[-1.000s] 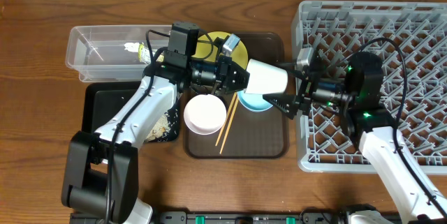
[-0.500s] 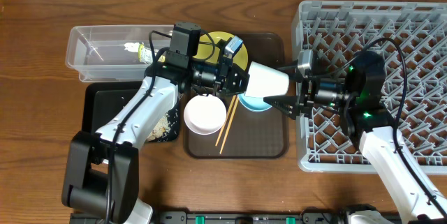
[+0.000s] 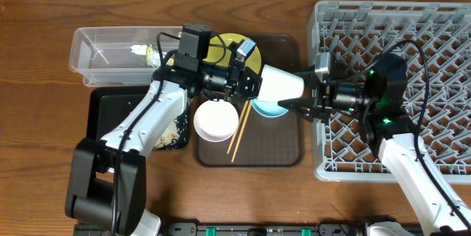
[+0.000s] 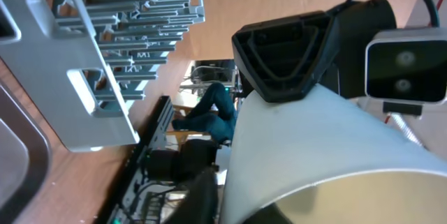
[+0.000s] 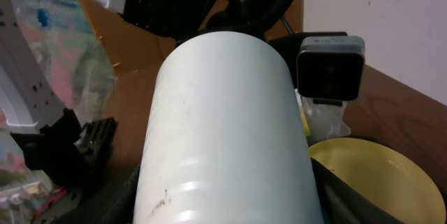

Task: Sort waste into correct bins and load items into the dishwasher rack
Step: 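Hand the white cup from the left gripper to the right gripper, then place the white cup upright in the dish rack with the right gripper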

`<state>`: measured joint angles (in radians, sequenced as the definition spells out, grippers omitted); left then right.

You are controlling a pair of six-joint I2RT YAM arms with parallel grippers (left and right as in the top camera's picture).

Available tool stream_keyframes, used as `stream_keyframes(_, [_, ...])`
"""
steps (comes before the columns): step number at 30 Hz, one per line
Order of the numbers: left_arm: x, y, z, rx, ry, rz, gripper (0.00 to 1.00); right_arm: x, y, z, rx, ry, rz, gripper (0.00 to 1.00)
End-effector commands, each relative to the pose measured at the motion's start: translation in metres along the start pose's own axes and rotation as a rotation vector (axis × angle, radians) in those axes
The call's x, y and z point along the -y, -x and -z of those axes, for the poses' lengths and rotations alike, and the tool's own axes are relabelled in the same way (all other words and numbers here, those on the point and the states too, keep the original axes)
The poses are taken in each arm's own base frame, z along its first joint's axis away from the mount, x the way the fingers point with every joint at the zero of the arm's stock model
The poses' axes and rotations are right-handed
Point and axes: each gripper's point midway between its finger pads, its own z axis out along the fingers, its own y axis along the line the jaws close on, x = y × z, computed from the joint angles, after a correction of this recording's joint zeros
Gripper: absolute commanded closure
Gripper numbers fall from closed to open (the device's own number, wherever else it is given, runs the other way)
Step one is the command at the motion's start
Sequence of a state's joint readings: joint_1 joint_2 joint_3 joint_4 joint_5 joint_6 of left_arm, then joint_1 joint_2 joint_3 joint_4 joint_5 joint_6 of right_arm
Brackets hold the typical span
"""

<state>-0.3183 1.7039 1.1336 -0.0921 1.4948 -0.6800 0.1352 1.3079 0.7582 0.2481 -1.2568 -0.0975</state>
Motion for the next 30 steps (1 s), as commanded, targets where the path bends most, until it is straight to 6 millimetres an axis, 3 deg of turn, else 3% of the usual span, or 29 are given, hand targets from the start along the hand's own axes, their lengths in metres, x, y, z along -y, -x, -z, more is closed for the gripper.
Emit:
stream_keyframes(1, [0.005,-0.003,-0.001,-0.018,-0.018,-0.034,0.71,-0.002,0.005,-0.001,0.003,0.012,-0.005,0.48])
stream_keyframes(7, [-0.026,0.027,0.010,0.147,0.160,-0.095,0.57,0.017,-0.010,0.002,-0.037,-0.100,-0.094,0.61])
stream_keyframes(11, [-0.064,0.050,0.042,0.314,0.369,-0.060,0.55,0.046,-0.032,0.014,-0.101,-0.288,-0.192,0.70])
stream_keyframes(13, [-0.080,0.053,0.060,0.363,0.462,-0.039,0.52,0.058,-0.041,0.021,-0.126,-0.368,-0.240,0.77])
stream_keyframes(16, [-0.098,0.046,0.088,0.396,0.602,-0.028,0.49,0.071,-0.051,0.038,-0.154,-0.488,-0.332,0.99])
stream_keyframes(17, [-0.100,0.041,0.097,0.396,0.647,-0.030,0.49,0.071,-0.052,0.044,-0.164,-0.510,-0.359,0.99])
stream_keyframes(23, [-0.096,0.009,0.148,0.445,0.897,-0.015,0.49,0.079,-0.044,0.093,-0.270,-0.749,-0.472,0.99])
stream_keyframes(30, [-0.068,-0.016,0.190,0.570,1.098,-0.031,0.49,0.071,-0.050,0.180,-0.505,-1.193,-0.657,0.99])
